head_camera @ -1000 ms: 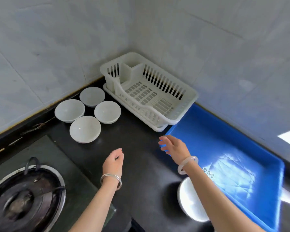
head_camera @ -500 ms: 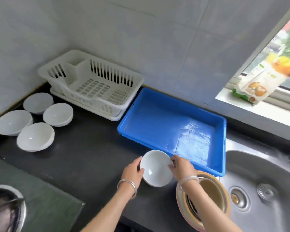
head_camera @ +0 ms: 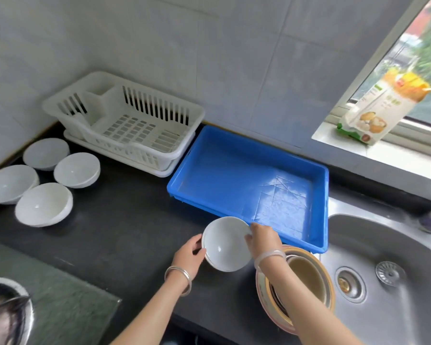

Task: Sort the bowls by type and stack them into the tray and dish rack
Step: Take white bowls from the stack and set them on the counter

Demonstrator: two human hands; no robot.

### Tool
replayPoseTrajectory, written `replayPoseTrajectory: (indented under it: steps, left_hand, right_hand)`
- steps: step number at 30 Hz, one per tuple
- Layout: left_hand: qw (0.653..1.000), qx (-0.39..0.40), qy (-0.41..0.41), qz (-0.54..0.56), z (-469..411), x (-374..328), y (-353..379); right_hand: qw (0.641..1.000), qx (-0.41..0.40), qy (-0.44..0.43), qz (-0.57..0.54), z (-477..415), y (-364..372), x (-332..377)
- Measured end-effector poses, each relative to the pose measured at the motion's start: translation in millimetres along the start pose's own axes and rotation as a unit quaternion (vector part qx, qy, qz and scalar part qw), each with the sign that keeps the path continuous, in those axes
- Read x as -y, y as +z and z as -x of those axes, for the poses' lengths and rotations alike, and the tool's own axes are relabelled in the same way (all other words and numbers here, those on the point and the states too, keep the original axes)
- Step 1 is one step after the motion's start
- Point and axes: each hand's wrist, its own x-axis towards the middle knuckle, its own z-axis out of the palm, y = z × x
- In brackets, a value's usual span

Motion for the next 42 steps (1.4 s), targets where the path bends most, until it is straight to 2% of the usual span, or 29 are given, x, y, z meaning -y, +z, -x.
replayPoseTrajectory:
  steps: [5,10,16,21,25,28,33,42]
  left_hand:
    - [0.996,0.021,-0.027,0.08,-3.2,3.0,-0.9]
    - [0.977,0.051,-0.085,0.186,-4.8,3.1,3.6]
    - [0.968,0.048,-0.11,0.222,-6.1,-0.3,4.9]
    - [0.962,-0.016,-0.108,0.25,-0.4,-0.6,-19.1]
    - [0.944,-0.078,-0.099,0.304,3.0,0.0,-57.4]
    - [0.931,-0.133,-0.091,0.328,4.5,5.0,-89.2]
    - [0.889,-0.208,-0.09,0.399,10.4,24.5,-137.7]
    - [0.811,-0.325,-0.111,0.474,11.8,56.4,-194.6]
  right_hand:
    - [0.999,-0.021,0.0,-0.041,6.9,-11.1,0.5]
    - [0.984,-0.049,0.04,-0.164,11.8,-28.7,-17.0]
    - [0.965,-0.062,0.045,-0.251,12.7,-39.0,-23.3]
    - [0.949,-0.062,0.031,-0.308,10.7,-42.1,-10.8]
    - [0.927,-0.038,0.027,-0.372,1.8,-41.1,15.9]
    - [0.925,-0.014,0.012,-0.38,-7.8,-36.7,46.1]
    - [0.929,0.03,-0.023,-0.369,-23.3,-21.7,107.7]
    - [0.914,0.121,-0.02,-0.388,-51.8,15.3,214.8]
